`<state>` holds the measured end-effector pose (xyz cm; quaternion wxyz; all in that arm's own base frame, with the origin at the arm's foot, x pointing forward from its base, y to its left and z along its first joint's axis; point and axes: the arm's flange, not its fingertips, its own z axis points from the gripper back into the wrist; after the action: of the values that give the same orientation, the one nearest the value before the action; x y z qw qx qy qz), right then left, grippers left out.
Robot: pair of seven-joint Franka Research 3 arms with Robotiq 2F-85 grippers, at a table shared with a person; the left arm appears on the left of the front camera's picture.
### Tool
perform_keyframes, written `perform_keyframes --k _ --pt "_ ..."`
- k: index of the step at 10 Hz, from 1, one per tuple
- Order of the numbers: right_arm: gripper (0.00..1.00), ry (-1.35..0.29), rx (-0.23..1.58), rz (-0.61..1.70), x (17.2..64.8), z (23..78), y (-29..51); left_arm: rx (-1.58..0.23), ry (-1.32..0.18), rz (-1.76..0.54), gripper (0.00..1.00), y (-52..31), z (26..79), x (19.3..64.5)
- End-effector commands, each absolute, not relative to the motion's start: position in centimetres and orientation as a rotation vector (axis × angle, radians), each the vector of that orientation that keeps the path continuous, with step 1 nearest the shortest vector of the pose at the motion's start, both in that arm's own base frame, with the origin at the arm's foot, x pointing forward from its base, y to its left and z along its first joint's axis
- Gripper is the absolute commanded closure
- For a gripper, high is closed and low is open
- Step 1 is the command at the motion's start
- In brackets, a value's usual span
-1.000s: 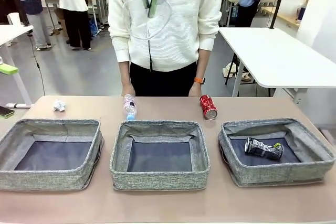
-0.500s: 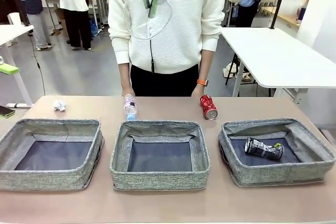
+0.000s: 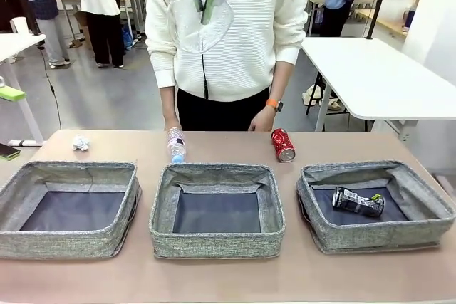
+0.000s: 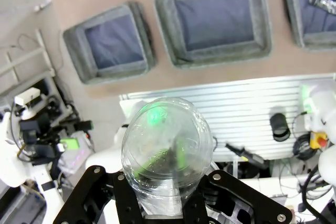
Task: Sort the waste into the appropriate baskets.
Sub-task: Place the picked waste into the Fabric basket indicated by the person.
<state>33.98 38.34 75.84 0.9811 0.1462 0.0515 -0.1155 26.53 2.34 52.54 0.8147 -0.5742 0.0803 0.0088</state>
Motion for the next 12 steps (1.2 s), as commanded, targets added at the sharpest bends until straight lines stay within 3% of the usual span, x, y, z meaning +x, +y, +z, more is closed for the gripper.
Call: perform_keyframes --k 1,12 --pt "0.95 0.101 0.31 -0.23 33.92 76.11 38.35 -1.246 0.163 0.0 0.0 2.38 52.7 26.39" --pt "0.95 0.101 0.31 -0.23 33.92 76.11 38.35 -1.246 0.163 0.0 0.0 2.38 52.7 26.39"
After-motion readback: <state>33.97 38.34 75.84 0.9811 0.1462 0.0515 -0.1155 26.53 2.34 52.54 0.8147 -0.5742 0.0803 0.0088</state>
